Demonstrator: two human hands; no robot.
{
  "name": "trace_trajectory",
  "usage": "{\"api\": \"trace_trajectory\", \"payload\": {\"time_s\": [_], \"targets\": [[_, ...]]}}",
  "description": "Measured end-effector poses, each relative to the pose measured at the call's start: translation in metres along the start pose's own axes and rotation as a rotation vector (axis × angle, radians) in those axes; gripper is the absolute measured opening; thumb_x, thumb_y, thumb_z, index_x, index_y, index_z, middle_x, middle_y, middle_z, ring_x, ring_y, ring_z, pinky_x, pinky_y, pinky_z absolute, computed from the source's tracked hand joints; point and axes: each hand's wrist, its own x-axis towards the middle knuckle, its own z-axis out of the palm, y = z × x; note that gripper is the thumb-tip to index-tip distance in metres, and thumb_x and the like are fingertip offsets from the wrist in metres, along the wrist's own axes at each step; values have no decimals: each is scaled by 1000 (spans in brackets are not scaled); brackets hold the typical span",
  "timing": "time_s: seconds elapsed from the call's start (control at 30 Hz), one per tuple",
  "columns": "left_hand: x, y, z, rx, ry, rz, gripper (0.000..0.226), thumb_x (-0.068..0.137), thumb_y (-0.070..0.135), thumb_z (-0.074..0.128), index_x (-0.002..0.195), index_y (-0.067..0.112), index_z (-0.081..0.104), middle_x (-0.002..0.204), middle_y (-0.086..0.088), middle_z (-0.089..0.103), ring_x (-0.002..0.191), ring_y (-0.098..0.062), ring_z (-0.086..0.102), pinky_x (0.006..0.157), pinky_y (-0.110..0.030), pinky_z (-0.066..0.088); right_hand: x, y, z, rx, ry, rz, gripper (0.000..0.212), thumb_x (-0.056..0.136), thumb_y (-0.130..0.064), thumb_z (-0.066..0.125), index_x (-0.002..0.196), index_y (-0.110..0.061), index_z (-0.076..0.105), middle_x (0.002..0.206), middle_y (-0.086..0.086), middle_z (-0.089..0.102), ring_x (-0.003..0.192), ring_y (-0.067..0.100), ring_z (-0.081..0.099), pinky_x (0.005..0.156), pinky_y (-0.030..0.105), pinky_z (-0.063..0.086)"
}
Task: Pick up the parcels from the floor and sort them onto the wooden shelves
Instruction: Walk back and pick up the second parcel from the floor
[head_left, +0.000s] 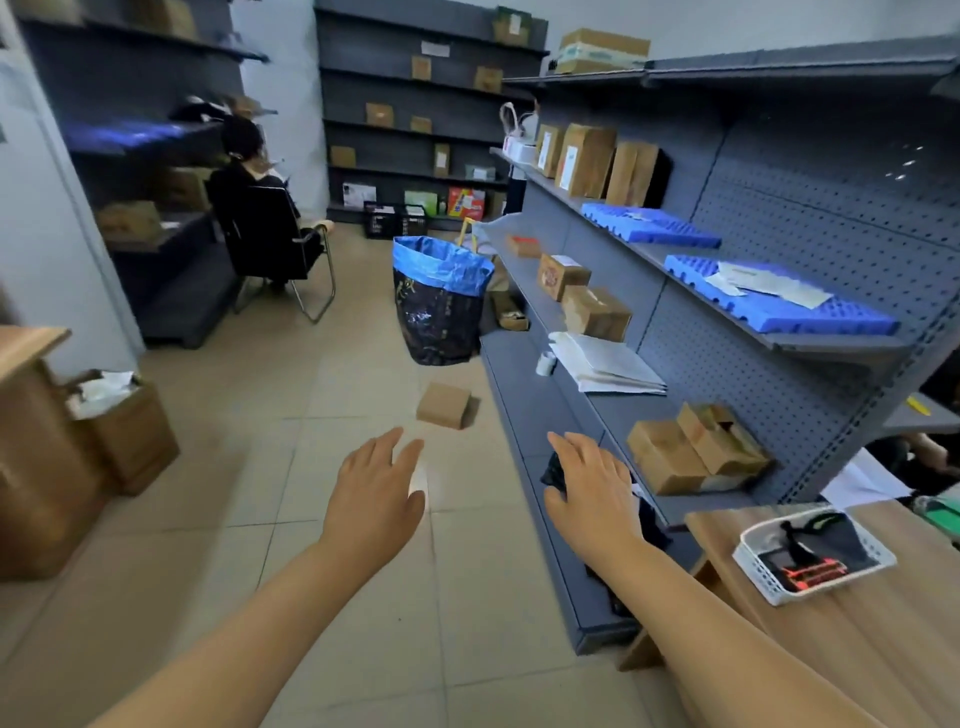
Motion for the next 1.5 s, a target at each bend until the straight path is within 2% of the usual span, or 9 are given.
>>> {"api": "trace_trajectory", "payload": {"time_s": [0.2, 0.73, 1.17, 1.5], "targets": [[63, -34, 16, 32, -20, -70, 58, 88, 30, 50, 142, 22, 29, 153, -7, 26, 138, -27, 27, 111, -39, 23, 77, -8, 29, 40, -14, -26, 63, 88, -22, 48, 146, -19, 24, 148, 1, 32, 130, 25, 36, 111, 37, 22], [325, -160, 44, -16, -33, -52, 56, 88, 26, 48, 141, 19, 30, 152, -8, 26, 136, -27, 28, 111, -38, 24, 340, -59, 95, 58, -33, 10, 63, 90, -23, 48, 147, -20, 20, 148, -2, 30, 134, 21, 33, 114, 37, 20], [508, -191, 124, 6, -133, -58, 57, 89, 29, 45, 143, 22, 27, 153, -5, 23, 138, -24, 25, 112, -35, 21, 540, -18, 164, 68, -92, 51, 63, 89, -24, 49, 146, -22, 22, 147, -2, 32, 133, 20, 35, 111, 35, 23], [666, -215, 173, 22, -200, -157, 56, 89, 29, 46, 142, 20, 29, 151, -5, 27, 136, -24, 29, 110, -36, 25, 721, 8, 211, 101, -187, -5, 60, 88, -22, 49, 144, -20, 27, 145, 0, 36, 131, 23, 36, 108, 35, 25]]}}
